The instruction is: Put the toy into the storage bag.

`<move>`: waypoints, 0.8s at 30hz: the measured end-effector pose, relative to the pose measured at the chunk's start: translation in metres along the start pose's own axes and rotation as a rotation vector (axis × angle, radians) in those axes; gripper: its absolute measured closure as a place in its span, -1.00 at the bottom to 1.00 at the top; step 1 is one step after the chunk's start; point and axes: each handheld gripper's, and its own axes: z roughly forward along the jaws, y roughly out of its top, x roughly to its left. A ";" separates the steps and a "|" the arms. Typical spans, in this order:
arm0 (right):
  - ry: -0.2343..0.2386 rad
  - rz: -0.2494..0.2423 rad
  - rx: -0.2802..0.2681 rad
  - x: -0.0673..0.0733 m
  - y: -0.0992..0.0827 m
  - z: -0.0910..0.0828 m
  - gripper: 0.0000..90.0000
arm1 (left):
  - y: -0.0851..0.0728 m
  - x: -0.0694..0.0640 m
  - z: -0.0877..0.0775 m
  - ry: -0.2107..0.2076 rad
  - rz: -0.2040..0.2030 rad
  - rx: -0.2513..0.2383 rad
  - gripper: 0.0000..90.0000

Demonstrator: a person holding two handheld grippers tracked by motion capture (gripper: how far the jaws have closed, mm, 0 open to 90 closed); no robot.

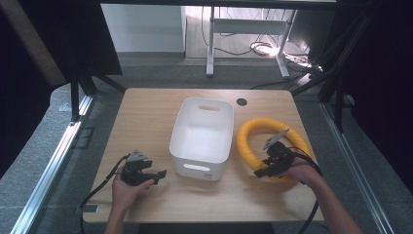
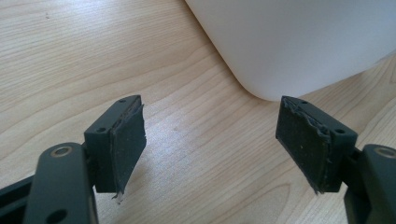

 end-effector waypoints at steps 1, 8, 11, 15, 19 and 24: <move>0.006 0.006 -0.021 -0.001 -0.001 -0.003 0.15 | 0.000 0.000 0.000 0.001 0.000 0.000 -0.46; 0.042 0.054 -0.176 -0.011 -0.005 -0.025 0.15 | 0.000 0.001 0.000 0.003 0.001 -0.002 -0.46; 0.047 0.067 -0.238 -0.014 -0.008 -0.032 0.15 | 0.000 0.000 0.000 0.002 0.001 -0.002 -0.46; 0.058 0.089 -0.321 -0.019 -0.014 -0.044 0.15 | 0.001 0.000 0.000 -0.001 0.000 -0.003 -0.46; 0.055 0.104 -0.375 -0.021 -0.017 -0.053 0.15 | 0.001 -0.001 0.001 -0.004 0.002 -0.001 -0.46; 0.046 0.113 -0.408 -0.022 -0.019 -0.058 0.15 | 0.001 -0.001 0.001 -0.003 0.003 -0.001 -0.46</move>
